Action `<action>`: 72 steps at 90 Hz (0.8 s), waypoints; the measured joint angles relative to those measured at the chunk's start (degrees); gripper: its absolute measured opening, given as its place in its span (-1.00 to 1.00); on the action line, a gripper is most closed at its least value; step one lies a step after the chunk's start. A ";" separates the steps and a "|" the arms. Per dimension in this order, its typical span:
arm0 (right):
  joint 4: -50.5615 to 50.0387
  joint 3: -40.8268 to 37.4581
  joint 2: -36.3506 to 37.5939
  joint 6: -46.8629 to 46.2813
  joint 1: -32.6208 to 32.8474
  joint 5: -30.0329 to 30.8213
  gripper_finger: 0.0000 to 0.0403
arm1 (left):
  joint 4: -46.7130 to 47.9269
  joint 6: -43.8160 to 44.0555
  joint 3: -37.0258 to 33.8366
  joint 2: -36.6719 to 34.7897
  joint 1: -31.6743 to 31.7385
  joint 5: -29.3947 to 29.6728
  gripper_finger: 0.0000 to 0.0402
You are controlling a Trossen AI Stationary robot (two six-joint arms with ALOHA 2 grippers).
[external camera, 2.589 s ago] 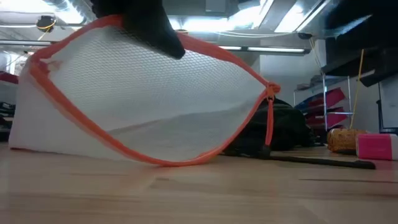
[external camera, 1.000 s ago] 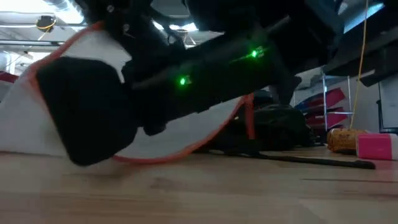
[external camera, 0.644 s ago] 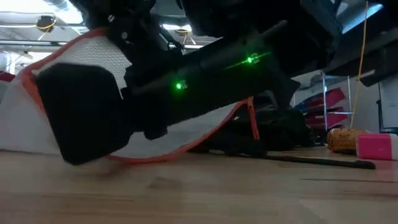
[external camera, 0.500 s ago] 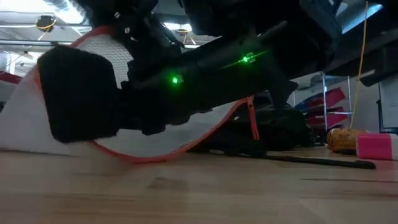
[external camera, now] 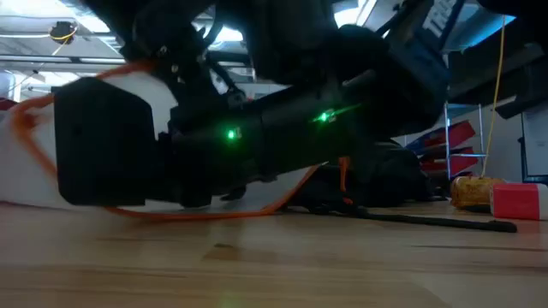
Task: Unpack backpack
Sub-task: Remove the black pen from the white zip bag
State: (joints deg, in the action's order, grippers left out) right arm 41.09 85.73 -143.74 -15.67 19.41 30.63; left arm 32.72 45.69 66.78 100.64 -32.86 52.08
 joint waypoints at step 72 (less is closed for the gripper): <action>-2.58 1.81 1.58 9.73 2.13 6.03 -0.36 | 4.81 7.35 0.42 -0.31 -2.56 4.87 -1.00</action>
State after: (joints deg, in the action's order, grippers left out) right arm 38.51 87.55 -142.16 -5.94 21.54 36.66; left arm 37.53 53.05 67.20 100.33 -35.42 56.95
